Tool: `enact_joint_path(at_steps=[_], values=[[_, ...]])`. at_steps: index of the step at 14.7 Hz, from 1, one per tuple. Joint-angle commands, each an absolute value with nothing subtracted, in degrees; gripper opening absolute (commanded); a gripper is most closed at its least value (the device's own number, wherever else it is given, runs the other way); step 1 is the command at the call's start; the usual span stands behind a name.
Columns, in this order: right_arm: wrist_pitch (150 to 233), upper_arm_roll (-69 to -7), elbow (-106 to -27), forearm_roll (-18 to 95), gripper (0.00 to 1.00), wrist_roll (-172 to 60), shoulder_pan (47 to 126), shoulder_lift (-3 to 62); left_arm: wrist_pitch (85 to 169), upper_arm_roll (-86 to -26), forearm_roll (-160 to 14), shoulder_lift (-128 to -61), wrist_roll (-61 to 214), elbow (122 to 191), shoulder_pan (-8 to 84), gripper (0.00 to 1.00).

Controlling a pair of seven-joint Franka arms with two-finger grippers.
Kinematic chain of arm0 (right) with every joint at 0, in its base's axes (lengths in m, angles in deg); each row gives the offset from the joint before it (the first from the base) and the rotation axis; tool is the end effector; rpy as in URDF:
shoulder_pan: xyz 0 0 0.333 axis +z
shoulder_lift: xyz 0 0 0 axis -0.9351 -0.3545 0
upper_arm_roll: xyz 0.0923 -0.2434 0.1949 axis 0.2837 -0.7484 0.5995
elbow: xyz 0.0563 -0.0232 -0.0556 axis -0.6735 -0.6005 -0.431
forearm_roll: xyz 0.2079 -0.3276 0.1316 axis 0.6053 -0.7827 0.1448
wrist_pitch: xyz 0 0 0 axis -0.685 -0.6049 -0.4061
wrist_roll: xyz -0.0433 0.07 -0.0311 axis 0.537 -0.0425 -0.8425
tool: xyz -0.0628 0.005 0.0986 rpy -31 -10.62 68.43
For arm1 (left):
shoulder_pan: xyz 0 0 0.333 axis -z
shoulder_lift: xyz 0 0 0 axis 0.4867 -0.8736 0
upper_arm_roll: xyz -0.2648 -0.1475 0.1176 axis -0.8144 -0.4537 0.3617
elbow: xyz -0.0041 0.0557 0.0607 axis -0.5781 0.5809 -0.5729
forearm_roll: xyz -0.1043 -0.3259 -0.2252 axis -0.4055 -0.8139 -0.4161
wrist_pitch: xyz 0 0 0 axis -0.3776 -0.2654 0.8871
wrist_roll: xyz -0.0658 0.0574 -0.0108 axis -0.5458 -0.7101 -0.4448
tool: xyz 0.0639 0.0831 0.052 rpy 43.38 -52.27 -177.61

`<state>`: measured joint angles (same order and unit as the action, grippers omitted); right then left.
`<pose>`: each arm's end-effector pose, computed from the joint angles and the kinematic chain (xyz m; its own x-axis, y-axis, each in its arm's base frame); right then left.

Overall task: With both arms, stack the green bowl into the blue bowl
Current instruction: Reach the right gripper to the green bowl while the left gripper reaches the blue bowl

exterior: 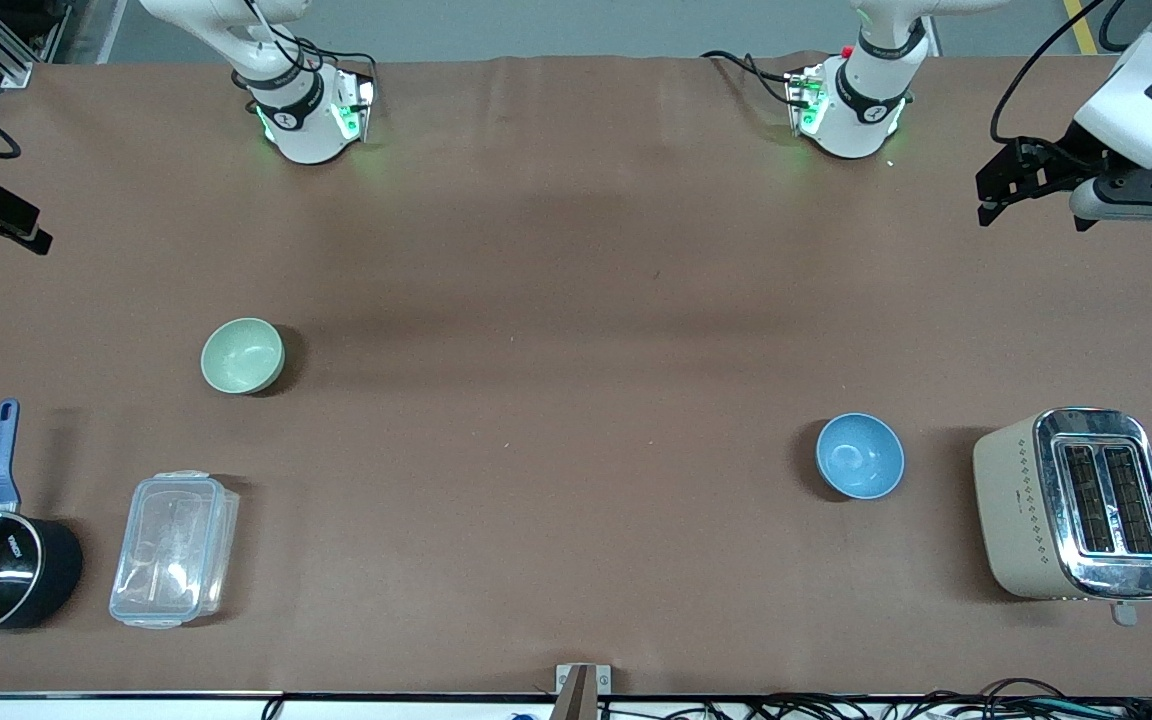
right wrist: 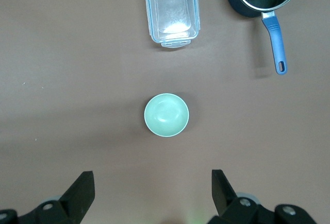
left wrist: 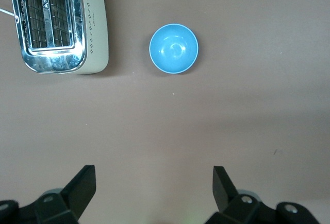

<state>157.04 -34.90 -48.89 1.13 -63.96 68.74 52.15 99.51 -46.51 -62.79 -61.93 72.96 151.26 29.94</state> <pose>0.5590 -0.0282 0.6727 0.9945 -0.1006 -0.0275 -0.1004 -0.9949 0.0101 0.5246 -0.0904 0.6491 0.9935 -0.1103 0.0295 -0.1094 -0.9935 -0.0311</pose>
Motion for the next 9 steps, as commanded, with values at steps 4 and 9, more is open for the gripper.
enact_joint_path(at_steps=[4,9], values=[[156.7,-34.7,-49.4,0.9,1.00,-63.2,68.3,52.6,98.7,-45.8,-62.9,-65.4,71.8,147.7,29.4,1.00],[156.9,-34.8,-49.4,0.9,1.00,-62.9,68.1,52.6,109.2,-45.8,-62.7,-75.7,71.7,152.0,27.9,1.00]])
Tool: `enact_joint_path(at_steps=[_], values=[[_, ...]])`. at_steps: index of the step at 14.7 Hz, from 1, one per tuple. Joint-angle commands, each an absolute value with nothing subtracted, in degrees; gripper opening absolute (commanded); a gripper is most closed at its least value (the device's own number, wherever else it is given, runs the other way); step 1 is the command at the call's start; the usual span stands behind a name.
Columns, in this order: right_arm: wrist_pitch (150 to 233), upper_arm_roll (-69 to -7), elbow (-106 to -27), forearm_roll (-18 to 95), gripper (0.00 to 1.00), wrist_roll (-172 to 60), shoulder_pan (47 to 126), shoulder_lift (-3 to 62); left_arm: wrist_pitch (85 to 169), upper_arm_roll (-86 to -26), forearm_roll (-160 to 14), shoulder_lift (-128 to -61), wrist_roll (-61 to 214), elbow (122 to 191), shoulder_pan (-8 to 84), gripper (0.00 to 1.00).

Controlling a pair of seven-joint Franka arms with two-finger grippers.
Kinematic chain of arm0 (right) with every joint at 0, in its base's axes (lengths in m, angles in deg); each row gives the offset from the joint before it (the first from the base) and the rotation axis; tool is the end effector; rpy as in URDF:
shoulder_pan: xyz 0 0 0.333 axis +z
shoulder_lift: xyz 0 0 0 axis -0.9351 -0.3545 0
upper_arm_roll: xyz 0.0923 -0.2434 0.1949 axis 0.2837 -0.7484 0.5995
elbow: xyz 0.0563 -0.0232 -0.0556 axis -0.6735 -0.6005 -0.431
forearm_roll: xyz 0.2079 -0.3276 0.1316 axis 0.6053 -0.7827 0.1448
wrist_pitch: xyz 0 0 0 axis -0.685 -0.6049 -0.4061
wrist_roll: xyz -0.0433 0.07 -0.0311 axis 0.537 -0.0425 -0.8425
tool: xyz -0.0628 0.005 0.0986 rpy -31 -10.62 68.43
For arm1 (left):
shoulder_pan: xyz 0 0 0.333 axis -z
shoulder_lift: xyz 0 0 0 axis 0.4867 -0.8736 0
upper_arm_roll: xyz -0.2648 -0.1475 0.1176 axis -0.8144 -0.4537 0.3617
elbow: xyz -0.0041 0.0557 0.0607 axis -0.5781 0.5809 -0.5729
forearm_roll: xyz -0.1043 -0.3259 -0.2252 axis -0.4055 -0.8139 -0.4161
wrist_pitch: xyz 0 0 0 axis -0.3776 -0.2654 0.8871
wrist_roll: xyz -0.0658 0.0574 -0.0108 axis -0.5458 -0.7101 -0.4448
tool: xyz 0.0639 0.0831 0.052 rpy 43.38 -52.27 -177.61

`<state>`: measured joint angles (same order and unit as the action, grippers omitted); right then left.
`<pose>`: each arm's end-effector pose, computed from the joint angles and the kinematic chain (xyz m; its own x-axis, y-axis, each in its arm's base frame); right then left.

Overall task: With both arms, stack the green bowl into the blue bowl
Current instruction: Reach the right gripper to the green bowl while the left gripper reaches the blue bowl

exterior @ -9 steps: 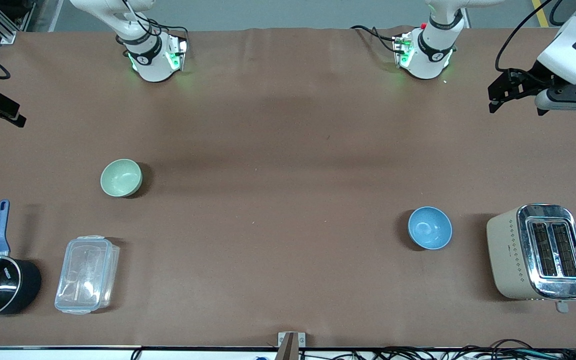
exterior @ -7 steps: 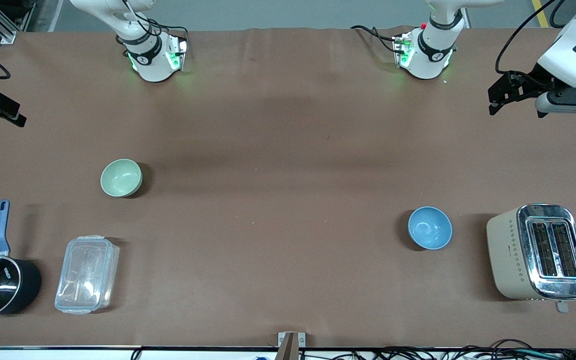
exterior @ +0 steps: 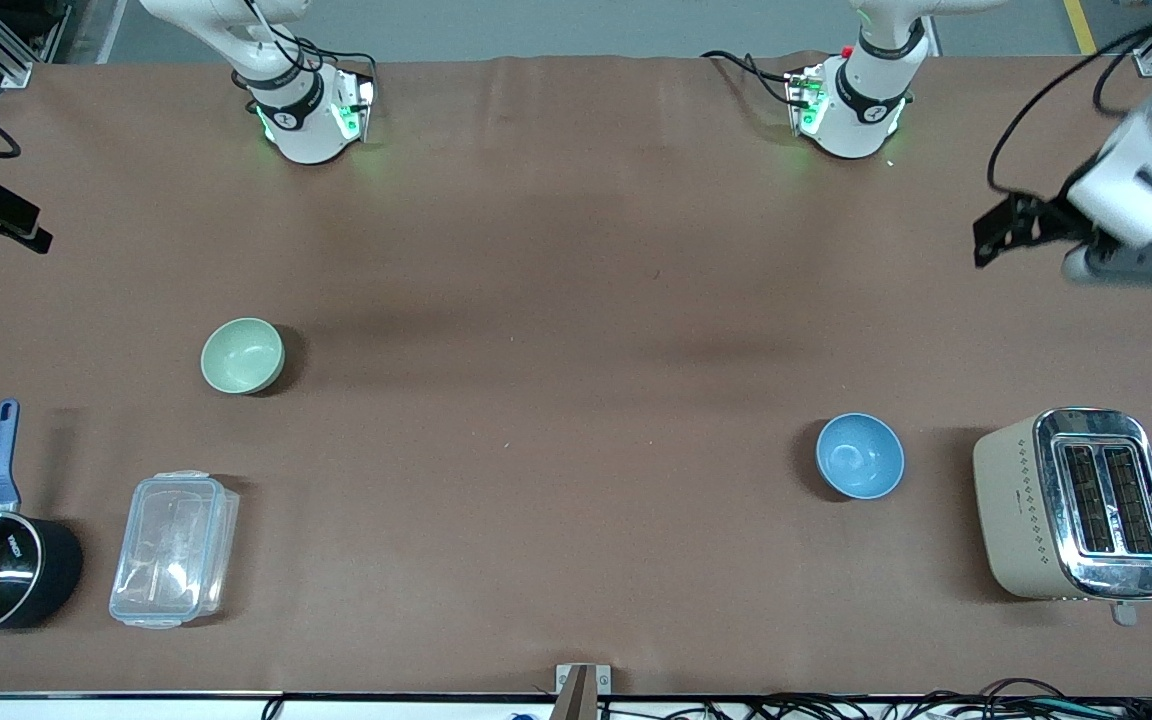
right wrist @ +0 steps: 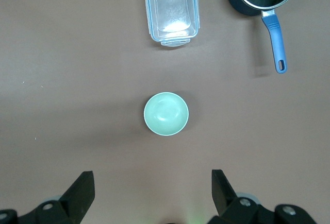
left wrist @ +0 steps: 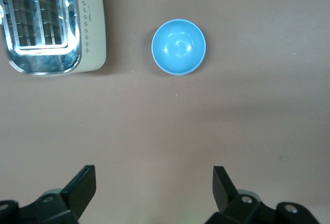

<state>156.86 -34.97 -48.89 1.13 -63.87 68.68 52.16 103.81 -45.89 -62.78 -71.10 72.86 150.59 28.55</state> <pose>0.5585 -0.0294 0.6726 0.9944 -0.1013 -0.0304 -0.1011 -0.9948 0.0102 0.5814 -0.0725 0.5727 0.9960 -0.0788 -0.0432 -0.0794 -0.9968 -0.0116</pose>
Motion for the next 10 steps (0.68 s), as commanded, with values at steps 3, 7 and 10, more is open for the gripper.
enact_joint_path(at_steps=[3,7,10], values=[[158.5,-35.0,-55.1,0.3,1.00,-58.7,67.6,53.1,122.1,-45.7,-62.7,-79.9,72.4,158.5,27.8,1.00],[175.9,-38.9,-76.8,0.1,1.00,-51.6,66.3,58.5,135.3,-45.7,-60.6,-88.5,73.2,161.4,27.2,1.00],[195.4,-39.2,-93.7,0.0,1.00,-51.4,66.3,59.4,144.2,-45.7,-58.7,-95.4,73.4,161.6,25.3,0.98]])
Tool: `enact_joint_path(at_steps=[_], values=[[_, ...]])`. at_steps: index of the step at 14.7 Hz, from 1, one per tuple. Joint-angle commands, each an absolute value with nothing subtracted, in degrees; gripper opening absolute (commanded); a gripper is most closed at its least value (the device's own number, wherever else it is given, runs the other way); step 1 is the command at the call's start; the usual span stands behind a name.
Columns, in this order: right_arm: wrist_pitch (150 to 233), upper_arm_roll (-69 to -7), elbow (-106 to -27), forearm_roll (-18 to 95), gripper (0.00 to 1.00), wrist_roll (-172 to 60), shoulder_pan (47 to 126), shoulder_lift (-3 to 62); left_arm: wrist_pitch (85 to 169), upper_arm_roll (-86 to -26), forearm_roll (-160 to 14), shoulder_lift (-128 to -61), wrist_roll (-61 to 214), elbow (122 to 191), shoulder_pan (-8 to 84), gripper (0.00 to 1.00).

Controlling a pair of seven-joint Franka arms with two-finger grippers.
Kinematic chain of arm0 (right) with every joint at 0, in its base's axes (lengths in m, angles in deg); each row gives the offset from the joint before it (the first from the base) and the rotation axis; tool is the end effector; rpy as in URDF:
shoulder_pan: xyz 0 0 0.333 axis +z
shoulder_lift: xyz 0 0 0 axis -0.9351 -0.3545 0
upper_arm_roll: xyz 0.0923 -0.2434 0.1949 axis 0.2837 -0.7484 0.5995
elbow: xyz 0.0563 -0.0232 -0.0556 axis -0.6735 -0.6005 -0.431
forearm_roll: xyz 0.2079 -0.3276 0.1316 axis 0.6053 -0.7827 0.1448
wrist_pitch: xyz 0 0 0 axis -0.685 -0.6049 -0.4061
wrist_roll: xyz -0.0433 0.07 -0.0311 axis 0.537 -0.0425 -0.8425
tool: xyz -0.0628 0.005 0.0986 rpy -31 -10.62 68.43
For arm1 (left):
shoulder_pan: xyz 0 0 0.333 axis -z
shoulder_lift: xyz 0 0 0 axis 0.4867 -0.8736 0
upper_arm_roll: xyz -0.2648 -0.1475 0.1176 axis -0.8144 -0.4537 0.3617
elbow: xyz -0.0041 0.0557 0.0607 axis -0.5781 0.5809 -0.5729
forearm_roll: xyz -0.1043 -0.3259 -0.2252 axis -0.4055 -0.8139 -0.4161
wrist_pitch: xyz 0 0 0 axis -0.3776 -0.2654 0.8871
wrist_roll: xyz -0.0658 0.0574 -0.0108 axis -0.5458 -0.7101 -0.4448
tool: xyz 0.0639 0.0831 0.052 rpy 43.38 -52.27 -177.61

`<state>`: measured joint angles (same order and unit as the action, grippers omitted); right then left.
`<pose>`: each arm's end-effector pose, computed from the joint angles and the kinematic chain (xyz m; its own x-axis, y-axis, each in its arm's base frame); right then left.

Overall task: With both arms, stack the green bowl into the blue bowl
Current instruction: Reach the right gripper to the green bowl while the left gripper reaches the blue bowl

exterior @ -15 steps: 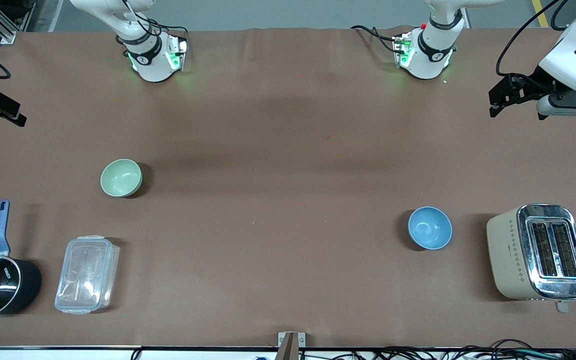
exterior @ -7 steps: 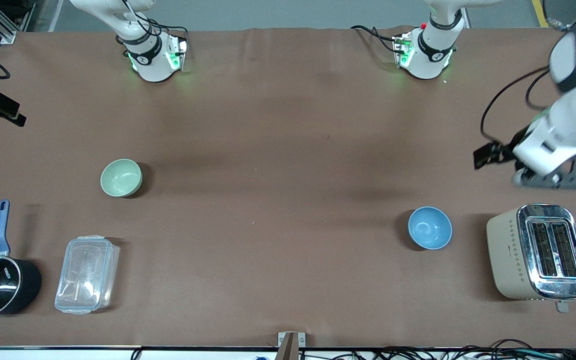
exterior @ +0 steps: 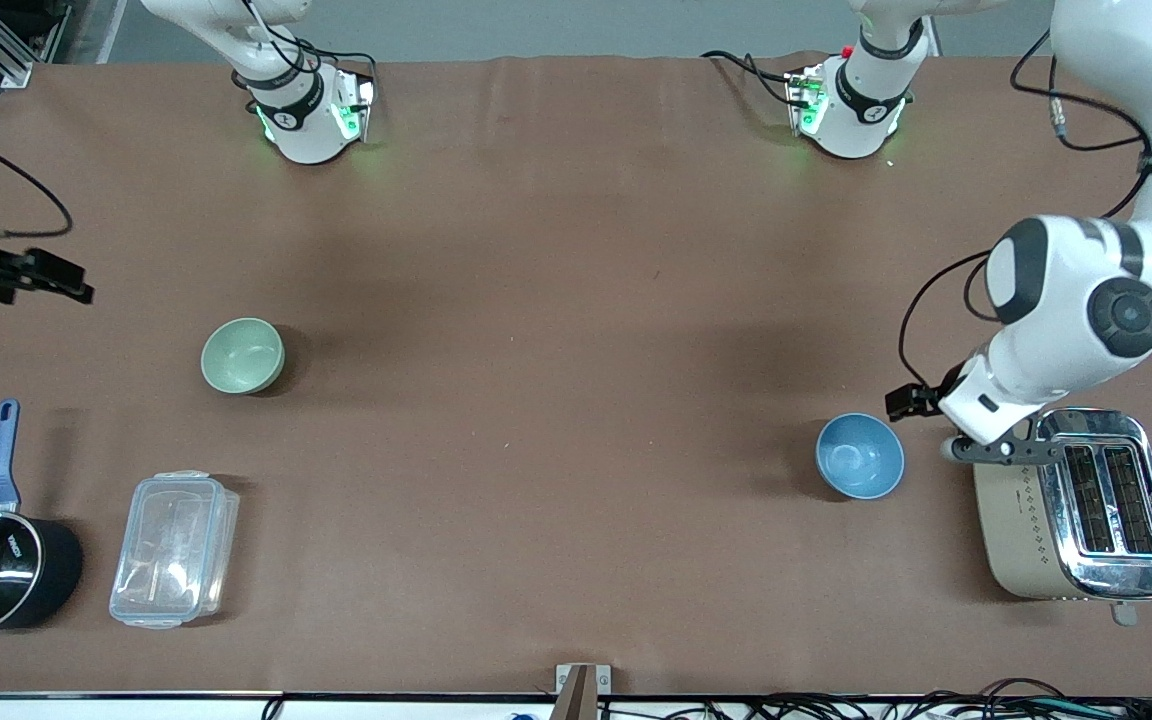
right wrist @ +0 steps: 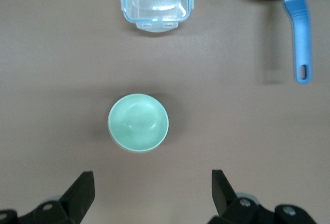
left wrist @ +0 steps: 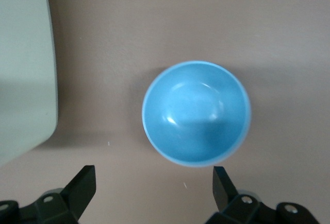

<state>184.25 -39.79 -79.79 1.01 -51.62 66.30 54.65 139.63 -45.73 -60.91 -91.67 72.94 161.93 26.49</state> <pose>0.5519 -0.0999 0.4742 0.9987 -0.0085 -0.0493 -0.0086 -1.0000 -0.0019 0.6578 -0.0525 0.3051 0.9981 -0.0559 0.0275 -0.0564 -0.9983 0.0167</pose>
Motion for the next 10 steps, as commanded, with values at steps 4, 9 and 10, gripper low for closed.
enact_joint_path(at_steps=[4,9,10], values=[[219.2,-39.3,-107.6,0.0,1.00,-51.4,66.3,54.6,151.5,-45.8,-57.7,-102.1,73.5,160.9,23.8,0.61],[231.9,-39.3,-110.2,0.0,0.99,-51.5,66.1,44.6,151.5,-45.9,-57.7,-103.4,74.2,160.2,24.3,0.00],[232.9,-39.3,-110.2,-0.1,0.97,-51.5,66.0,43.4,151.4,-46.1,-57.7,-103.5,74.1,160.0,24.3,0.00]])
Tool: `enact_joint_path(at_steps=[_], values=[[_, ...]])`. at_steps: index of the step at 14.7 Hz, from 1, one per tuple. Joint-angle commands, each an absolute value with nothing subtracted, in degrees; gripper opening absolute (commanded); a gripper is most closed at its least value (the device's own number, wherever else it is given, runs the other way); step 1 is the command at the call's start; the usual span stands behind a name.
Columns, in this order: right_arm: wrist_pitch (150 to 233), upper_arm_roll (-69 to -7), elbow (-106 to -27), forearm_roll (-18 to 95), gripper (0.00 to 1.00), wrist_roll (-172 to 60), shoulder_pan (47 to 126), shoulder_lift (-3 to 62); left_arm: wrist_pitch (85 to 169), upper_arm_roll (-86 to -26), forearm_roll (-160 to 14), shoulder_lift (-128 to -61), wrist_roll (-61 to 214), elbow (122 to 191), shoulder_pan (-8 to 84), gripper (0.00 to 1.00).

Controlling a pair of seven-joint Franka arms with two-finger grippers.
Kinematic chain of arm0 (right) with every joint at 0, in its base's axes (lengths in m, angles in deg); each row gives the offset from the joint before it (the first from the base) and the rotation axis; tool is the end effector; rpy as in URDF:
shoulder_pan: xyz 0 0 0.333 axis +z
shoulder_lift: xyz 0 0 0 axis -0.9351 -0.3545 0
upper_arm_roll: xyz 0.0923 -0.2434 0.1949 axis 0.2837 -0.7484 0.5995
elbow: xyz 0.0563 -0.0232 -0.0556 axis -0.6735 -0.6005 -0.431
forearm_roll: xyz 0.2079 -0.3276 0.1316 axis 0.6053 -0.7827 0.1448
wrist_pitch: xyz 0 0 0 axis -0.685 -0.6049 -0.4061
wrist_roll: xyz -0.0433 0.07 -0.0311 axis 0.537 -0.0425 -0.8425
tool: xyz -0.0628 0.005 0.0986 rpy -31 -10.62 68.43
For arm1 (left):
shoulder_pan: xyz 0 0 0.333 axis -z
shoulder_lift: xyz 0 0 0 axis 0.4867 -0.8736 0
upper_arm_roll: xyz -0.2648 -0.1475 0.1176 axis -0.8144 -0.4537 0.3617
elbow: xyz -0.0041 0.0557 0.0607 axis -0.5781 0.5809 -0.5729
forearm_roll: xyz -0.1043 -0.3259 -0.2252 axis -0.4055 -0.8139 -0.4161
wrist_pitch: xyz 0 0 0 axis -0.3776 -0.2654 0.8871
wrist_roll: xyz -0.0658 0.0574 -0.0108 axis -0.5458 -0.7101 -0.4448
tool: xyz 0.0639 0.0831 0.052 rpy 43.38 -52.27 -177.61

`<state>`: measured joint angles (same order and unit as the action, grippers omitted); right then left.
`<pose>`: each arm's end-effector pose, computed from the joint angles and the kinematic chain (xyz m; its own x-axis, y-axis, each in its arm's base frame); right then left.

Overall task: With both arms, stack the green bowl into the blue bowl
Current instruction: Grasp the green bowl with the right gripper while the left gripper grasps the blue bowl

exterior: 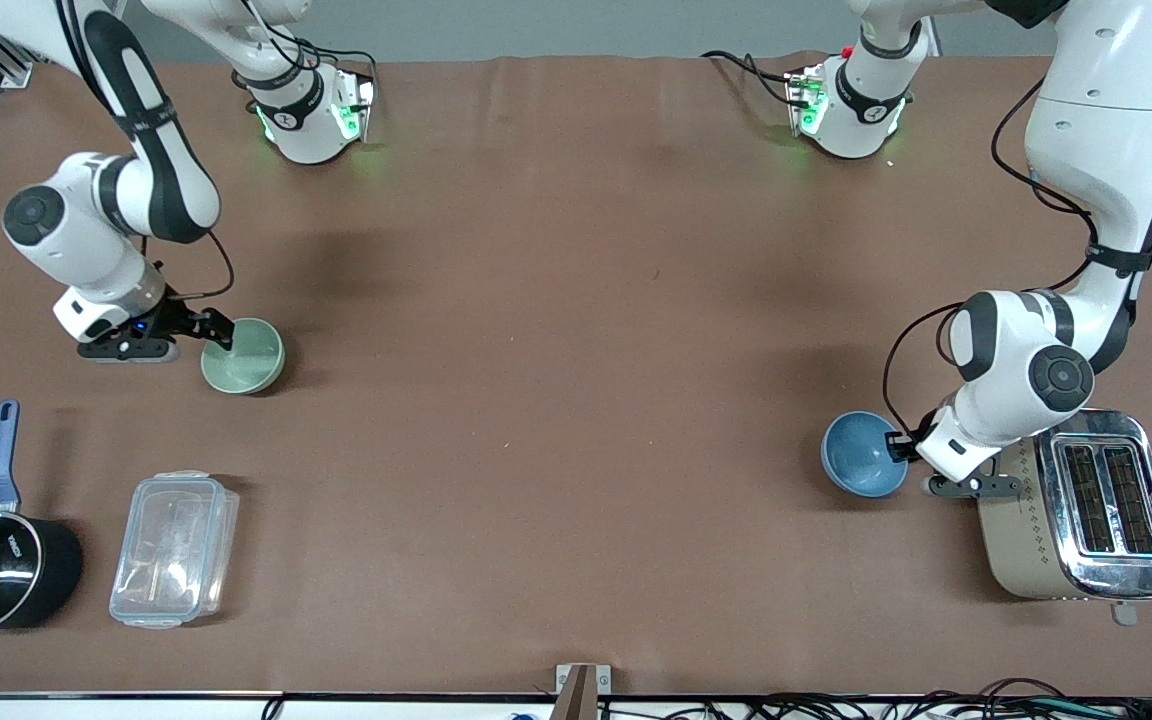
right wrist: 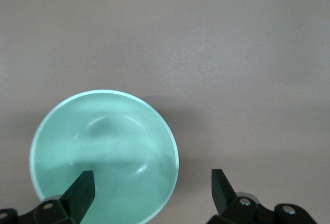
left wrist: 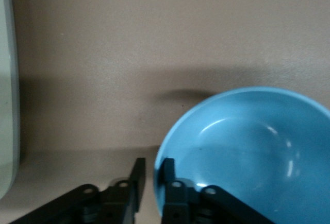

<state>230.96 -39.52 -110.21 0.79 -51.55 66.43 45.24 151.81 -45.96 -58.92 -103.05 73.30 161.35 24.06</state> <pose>0.4849 -0.0839 0.2249 0.9977 0.0114 0.0672 0.0091 -0.9993 0.0350 0.6706 -0.0291 0.1979 0.9981 -0.0293 0.0544 -0.0308 -0.9991 0.0275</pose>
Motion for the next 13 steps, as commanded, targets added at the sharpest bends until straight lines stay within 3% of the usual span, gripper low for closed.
enact_joint_path(at_steps=[1,4,7,9,10,13], values=[[234.1,-39.3,-110.2,0.0,0.94,-51.5,65.8,42.2,151.3,-46.3,-57.9,-103.2,74.1,159.7,24.4,0.00],[236.2,-39.3,-110.1,0.0,0.76,-51.5,65.1,40.0,146.9,-50.6,-59.0,-100.4,77.1,159.4,24.4,0.00],[235.2,-39.3,-110.1,0.0,0.32,-51.6,65.1,40.3,139.1,-58.2,-58.9,-99.1,89.0,156.5,24.9,0.00],[233.0,-39.3,-109.7,0.0,0.05,-52.0,65.1,40.7,138.3,-61.5,-58.1,-99.6,97.1,155.9,26.7,0.00],[231.5,-39.3,-109.5,0.0,0.00,-52.2,65.2,40.9,138.3,-61.8,-58.1,-99.7,100.5,155.8,29.4,0.00],[229.4,-39.3,-108.8,0.0,0.00,-52.4,65.4,42.3,138.6,-61.6,-58.2,-103.3,110.6,153.0,40.1,0.00]])
